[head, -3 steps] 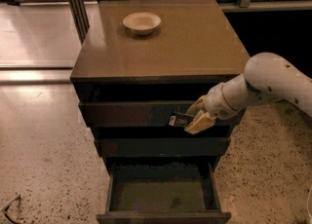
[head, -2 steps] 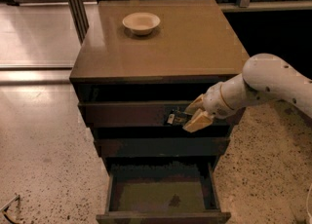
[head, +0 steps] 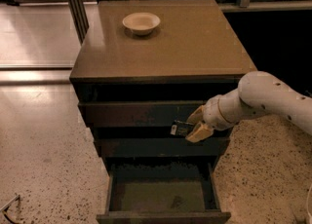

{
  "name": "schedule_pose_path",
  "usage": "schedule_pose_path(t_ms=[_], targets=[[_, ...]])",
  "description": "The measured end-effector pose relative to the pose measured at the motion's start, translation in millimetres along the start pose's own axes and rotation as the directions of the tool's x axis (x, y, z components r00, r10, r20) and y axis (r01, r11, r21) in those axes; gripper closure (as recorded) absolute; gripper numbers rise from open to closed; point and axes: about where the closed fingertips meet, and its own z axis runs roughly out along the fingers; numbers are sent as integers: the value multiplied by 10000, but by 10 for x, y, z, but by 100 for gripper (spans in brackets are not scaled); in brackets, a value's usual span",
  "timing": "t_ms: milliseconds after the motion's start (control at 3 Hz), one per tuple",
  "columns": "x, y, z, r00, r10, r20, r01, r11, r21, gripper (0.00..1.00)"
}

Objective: Place rxbar chocolate into bottom drawer

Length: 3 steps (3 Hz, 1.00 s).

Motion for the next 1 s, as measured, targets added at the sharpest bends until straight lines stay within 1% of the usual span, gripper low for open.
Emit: schedule_pose_path(t_ms=[333,667,1000], targets=[[570,127,445,9992,-48,-397,65,9991,424,100],[1206,237,911,9972,626,-397,-619,9979,200,100],[1325,390,1146,9954,907,-295,-913,9956,-204,100]])
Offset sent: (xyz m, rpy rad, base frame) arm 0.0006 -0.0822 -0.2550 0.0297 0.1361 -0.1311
